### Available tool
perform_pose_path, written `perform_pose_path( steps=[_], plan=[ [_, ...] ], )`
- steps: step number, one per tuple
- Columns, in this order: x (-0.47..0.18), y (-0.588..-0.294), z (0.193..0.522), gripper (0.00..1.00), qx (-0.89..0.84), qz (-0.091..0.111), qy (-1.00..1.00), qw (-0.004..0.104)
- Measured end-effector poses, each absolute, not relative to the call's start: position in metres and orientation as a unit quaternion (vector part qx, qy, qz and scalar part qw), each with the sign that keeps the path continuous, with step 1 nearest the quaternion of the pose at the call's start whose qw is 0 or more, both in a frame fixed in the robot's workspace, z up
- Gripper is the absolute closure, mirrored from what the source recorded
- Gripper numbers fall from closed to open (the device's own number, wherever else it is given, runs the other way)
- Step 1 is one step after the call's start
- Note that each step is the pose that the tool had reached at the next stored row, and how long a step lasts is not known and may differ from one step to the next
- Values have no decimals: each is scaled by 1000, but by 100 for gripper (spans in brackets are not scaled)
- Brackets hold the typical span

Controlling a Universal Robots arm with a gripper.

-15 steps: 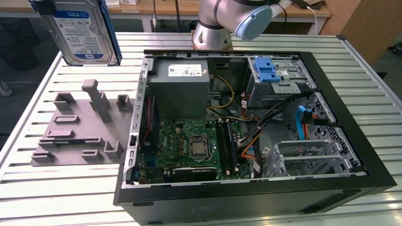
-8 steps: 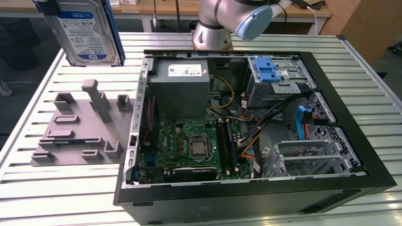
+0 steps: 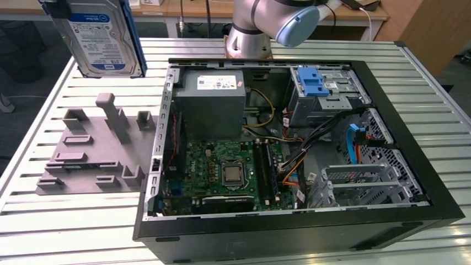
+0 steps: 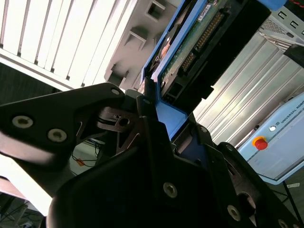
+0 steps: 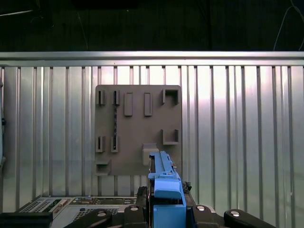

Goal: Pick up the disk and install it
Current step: 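Pick up the disk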

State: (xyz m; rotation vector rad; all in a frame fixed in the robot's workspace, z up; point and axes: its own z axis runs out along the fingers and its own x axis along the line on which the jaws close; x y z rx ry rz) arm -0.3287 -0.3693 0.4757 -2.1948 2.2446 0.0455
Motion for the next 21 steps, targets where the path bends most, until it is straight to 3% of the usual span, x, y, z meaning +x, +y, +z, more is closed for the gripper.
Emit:
perform_pose_path(
  steps=[21],
  plan=[
    [-317, -377, 476, 64, -699, 15, 715, 1]
  ],
)
